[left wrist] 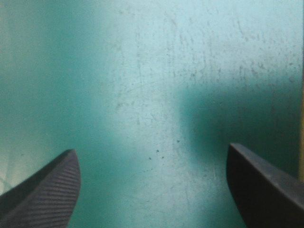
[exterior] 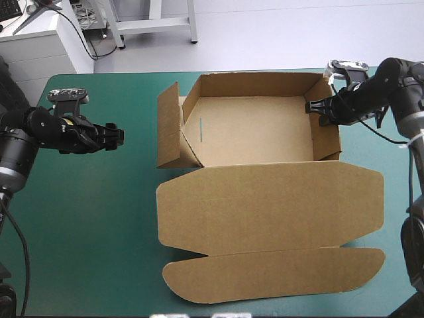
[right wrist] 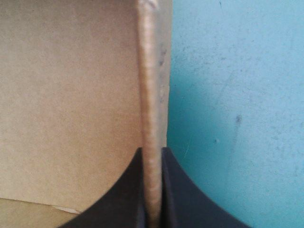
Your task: Fold the box
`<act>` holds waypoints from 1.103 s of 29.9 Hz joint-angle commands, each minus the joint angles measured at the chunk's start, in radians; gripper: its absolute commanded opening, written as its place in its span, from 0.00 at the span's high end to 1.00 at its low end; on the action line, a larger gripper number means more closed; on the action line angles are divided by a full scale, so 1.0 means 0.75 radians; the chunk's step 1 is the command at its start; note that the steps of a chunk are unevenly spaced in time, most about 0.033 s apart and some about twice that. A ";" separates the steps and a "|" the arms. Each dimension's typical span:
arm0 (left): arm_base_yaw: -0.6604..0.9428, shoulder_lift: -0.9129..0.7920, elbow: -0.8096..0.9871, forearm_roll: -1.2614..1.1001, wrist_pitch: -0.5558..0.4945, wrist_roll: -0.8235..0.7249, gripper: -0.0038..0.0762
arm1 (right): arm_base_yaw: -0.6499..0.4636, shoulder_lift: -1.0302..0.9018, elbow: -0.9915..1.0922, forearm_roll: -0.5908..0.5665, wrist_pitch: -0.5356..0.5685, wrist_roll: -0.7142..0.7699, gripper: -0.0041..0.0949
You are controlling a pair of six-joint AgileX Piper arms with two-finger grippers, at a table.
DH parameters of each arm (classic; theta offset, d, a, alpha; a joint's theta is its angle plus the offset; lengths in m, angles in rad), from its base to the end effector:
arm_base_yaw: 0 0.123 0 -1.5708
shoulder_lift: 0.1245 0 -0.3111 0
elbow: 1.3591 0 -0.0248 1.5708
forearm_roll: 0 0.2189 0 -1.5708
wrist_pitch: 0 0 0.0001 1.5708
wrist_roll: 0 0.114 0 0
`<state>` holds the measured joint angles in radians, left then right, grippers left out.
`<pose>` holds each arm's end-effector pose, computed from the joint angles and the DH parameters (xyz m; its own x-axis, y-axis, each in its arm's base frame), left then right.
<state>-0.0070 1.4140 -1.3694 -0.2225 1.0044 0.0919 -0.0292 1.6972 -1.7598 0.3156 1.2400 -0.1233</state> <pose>0.2725 -0.0231 0.3768 -0.8166 -0.0227 -0.5767 0.0916 0.9815 -0.1683 0.3426 0.0235 0.3857 -0.8768 0.0087 -0.4808 -0.1273 0.9599 0.2497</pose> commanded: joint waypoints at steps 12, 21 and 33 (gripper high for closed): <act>-0.001 0.080 -0.036 -0.448 -0.090 -0.004 0.16 | -0.017 -0.226 -0.048 0.225 0.015 -0.035 0.98; -0.001 0.086 -0.036 -0.784 -0.068 0.223 0.25 | -0.013 -0.161 -0.048 0.235 0.002 -0.024 0.98; -0.001 0.086 -0.036 -1.019 0.078 0.379 0.27 | 0.066 0.002 -0.048 0.232 -0.085 -0.008 0.98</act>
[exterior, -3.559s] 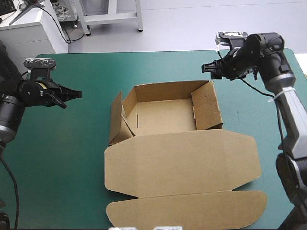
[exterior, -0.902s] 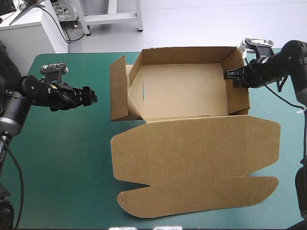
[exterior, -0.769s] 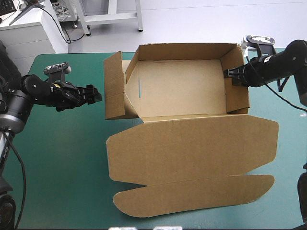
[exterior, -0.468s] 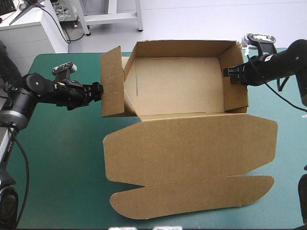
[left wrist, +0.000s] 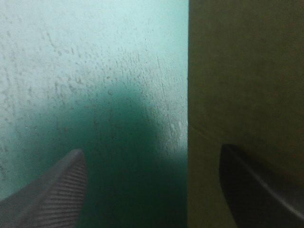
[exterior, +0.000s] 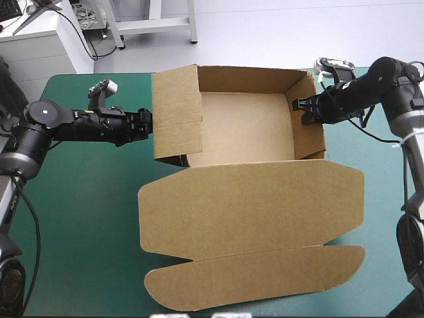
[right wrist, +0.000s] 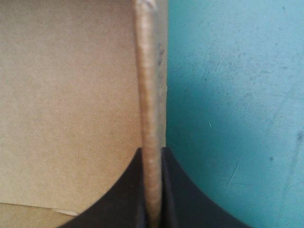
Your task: Fold the box
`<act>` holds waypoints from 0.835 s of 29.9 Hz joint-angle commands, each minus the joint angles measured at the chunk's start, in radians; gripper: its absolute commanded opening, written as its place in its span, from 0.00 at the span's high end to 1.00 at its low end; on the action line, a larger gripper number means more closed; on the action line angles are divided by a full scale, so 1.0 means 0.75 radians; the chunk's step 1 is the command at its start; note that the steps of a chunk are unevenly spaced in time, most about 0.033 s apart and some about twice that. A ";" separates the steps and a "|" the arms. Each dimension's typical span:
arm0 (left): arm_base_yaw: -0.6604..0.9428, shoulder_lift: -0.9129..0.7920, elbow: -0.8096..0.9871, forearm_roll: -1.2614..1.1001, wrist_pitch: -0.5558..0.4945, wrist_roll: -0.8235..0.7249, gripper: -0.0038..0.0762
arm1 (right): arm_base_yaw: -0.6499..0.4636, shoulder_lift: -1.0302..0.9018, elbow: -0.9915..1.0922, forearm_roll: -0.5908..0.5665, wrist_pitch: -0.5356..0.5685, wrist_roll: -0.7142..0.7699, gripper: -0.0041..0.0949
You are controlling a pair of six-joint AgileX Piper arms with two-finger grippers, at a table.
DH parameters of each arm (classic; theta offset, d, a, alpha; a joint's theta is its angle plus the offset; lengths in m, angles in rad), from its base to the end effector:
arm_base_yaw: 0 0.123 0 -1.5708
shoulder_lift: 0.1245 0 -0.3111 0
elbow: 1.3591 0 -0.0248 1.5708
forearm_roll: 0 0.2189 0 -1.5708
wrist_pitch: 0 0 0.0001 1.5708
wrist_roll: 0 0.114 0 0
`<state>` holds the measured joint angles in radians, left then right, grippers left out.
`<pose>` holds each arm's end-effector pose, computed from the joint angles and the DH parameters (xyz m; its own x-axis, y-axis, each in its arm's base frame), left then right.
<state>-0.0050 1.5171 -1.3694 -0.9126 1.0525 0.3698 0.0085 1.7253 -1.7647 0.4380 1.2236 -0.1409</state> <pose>0.2942 -0.0799 0.3809 -0.8435 -0.1401 -0.5185 0.2790 0.7106 -0.6459 0.3499 0.0485 0.3829 -0.8776 0.0082 -0.4793 -0.1863 0.9153 0.3570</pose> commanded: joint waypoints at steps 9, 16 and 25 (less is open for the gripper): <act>-0.004 -0.051 -0.036 -0.236 0.055 0.071 0.27 | 0.083 0.046 -0.042 0.077 -0.107 0.025 0.98; -0.004 -0.051 -0.036 -0.301 0.112 0.110 0.27 | 0.162 0.060 -0.042 0.077 -0.202 0.037 0.98; -0.004 -0.051 -0.036 -0.229 0.133 0.110 0.27 | 0.189 0.060 -0.042 0.077 -0.203 0.093 0.97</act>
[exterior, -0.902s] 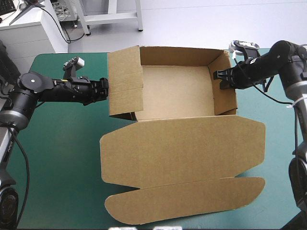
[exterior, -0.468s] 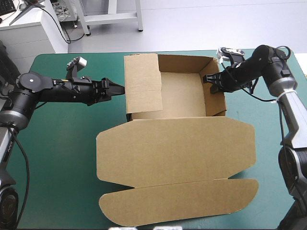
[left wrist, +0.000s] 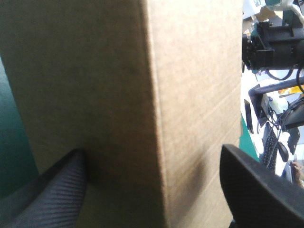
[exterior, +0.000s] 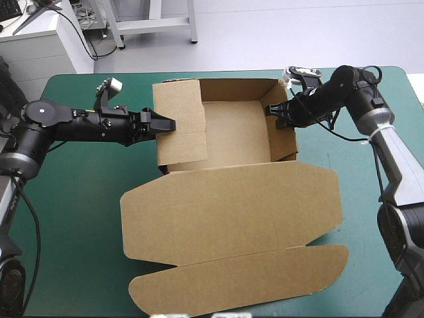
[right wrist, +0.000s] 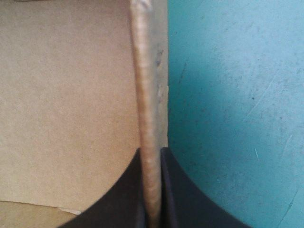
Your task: Fold the box
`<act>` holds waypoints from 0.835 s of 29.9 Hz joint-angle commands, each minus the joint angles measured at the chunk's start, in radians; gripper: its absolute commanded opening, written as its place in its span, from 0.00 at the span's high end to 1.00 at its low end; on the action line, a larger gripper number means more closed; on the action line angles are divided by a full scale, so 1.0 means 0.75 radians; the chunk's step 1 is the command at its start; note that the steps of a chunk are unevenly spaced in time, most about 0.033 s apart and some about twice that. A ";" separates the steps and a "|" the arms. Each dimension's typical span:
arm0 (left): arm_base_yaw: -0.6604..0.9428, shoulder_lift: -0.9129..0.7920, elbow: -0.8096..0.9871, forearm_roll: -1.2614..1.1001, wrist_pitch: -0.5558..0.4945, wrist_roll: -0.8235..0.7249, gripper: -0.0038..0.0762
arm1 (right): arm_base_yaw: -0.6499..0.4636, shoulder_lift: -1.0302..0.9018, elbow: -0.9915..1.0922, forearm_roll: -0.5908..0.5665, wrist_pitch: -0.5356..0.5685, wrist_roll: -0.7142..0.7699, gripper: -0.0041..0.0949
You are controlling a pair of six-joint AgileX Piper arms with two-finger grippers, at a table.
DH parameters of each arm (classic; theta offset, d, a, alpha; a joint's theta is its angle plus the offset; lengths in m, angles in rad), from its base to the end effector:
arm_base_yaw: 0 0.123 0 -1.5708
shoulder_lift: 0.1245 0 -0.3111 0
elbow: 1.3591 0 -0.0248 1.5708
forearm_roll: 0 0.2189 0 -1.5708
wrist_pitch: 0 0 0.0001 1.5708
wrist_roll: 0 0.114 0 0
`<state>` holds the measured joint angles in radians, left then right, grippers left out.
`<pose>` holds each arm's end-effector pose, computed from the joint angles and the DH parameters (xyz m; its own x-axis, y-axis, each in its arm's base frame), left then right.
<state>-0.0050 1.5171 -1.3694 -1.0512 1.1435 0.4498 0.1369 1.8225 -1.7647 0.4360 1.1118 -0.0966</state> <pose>0.2855 -0.0915 0.3905 -0.8526 -0.1038 -0.5121 0.3561 0.6018 -0.7149 0.3760 0.0954 0.3524 -0.8842 -0.0221 -0.4665 -0.2223 0.8983 0.3789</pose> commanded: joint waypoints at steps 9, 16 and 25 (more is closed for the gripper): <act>-0.004 -0.051 -0.036 0.298 -0.021 -0.167 0.37 | 0.187 -0.070 -0.042 -0.097 -0.134 0.159 0.97; -0.082 -0.049 -0.036 0.489 -0.073 -0.264 0.38 | 0.310 -0.070 -0.042 -0.231 -0.167 0.284 0.97; -0.259 -0.044 -0.036 0.965 -0.173 -0.584 0.58 | 0.335 -0.070 -0.042 -0.288 -0.138 0.367 0.97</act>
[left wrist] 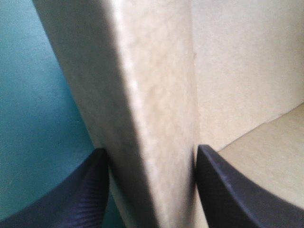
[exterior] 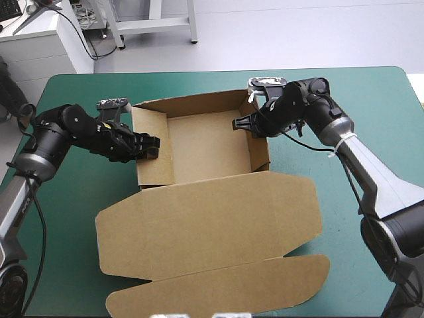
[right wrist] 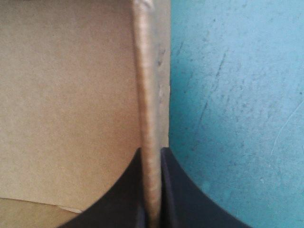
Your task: Fold the box
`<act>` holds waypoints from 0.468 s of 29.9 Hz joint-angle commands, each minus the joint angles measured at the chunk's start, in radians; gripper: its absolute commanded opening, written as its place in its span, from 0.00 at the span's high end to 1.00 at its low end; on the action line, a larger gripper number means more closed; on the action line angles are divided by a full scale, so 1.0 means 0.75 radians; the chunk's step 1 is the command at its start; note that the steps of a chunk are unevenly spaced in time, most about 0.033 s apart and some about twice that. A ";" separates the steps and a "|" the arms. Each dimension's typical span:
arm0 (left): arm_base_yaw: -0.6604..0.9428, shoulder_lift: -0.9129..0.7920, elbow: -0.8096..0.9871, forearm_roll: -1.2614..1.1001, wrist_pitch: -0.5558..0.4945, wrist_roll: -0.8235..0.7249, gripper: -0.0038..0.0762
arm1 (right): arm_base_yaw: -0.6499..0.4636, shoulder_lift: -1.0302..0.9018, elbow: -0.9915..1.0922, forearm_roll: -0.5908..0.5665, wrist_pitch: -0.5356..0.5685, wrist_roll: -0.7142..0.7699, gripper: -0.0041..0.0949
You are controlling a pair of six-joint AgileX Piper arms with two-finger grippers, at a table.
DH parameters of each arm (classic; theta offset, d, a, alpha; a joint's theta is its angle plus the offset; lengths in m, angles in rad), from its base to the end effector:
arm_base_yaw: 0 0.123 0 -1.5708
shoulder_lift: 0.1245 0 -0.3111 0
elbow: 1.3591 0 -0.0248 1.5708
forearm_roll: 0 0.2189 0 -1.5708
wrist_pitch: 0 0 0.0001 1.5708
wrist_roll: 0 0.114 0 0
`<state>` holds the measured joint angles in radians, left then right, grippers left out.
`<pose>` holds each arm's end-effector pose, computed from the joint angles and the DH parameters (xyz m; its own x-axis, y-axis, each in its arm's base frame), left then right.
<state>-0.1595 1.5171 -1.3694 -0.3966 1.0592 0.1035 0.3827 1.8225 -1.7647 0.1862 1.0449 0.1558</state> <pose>0.2823 -0.0843 0.3499 -0.8987 0.0506 -0.4357 0.2174 0.9140 -0.3424 0.3571 0.1634 0.3483 -0.8710 -0.0873 -0.4835 -0.2398 0.9345 0.2633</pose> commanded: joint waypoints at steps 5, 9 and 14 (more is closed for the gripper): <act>-0.109 -0.044 -0.036 0.153 -0.132 -0.205 0.87 | 0.008 -0.070 -0.042 0.015 -0.001 0.030 0.97; -0.162 -0.018 -0.054 0.194 -0.143 -0.195 0.96 | 0.008 -0.072 -0.044 -0.061 0.042 0.030 0.97; -0.219 0.091 -0.180 0.223 -0.103 -0.218 0.96 | 0.008 -0.072 -0.044 -0.170 0.113 0.039 0.97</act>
<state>-0.2916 1.5893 -1.4141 -0.1767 1.0029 -0.0772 0.3840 1.8214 -1.7652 0.0863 1.1382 0.1983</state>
